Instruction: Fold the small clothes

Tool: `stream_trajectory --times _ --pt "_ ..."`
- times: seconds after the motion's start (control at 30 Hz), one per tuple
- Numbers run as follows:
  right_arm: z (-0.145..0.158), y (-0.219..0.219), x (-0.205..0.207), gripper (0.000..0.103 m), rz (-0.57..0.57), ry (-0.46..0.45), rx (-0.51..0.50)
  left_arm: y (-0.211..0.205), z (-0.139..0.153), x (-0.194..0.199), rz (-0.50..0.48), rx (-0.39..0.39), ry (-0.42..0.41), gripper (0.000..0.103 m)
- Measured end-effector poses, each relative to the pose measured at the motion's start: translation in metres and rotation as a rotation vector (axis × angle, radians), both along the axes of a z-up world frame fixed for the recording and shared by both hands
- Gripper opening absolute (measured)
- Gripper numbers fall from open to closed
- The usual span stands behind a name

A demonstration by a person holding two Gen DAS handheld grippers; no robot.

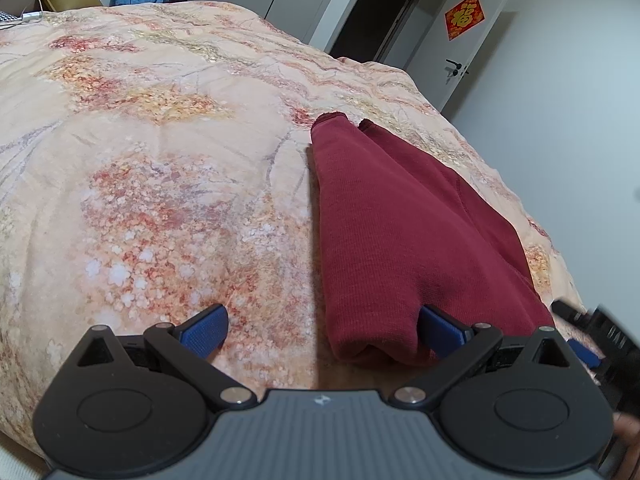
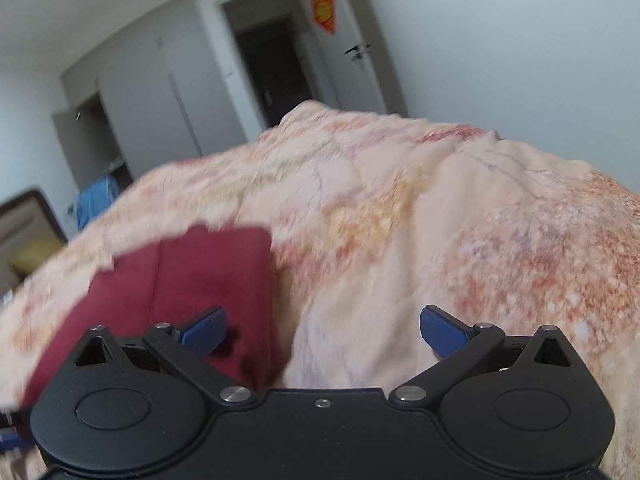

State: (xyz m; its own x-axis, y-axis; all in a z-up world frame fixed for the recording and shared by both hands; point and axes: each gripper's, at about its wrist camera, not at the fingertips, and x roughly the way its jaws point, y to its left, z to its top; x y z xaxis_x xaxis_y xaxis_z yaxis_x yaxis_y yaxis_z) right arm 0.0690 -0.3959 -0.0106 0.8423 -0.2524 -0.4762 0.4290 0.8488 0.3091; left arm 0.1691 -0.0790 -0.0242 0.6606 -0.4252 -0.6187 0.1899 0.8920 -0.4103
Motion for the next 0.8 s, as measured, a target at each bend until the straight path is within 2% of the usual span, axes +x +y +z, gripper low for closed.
stream_trajectory --times 0.1,0.2,0.3,0.4,0.47,0.6,0.8 --pt "-0.001 -0.009 0.016 0.103 -0.062 0.037 0.028 -0.002 -0.001 0.001 -0.006 0.009 -0.004 0.103" --pt "-0.009 -0.013 0.031 0.103 -0.053 0.078 0.060 -0.001 -0.001 0.001 -0.007 0.006 -0.002 0.103" --pt "-0.012 0.003 0.037 0.103 0.006 0.148 -0.074 -0.001 -0.001 0.001 -0.006 0.005 -0.002 0.103" --pt "-0.017 0.020 0.032 0.103 0.096 0.176 -0.174 -0.001 0.000 0.001 -0.008 0.008 -0.003 0.103" --pt "-0.020 0.026 0.025 0.102 0.120 0.180 -0.216 -0.001 0.000 0.002 -0.010 0.011 -0.004 0.103" --pt "-0.020 0.024 0.019 0.102 0.112 0.171 -0.187 -0.002 -0.001 0.001 -0.013 0.013 -0.005 0.103" --pt "-0.019 0.030 0.010 0.102 0.119 0.145 -0.212 0.000 0.000 0.001 -0.021 0.013 -0.001 0.103"
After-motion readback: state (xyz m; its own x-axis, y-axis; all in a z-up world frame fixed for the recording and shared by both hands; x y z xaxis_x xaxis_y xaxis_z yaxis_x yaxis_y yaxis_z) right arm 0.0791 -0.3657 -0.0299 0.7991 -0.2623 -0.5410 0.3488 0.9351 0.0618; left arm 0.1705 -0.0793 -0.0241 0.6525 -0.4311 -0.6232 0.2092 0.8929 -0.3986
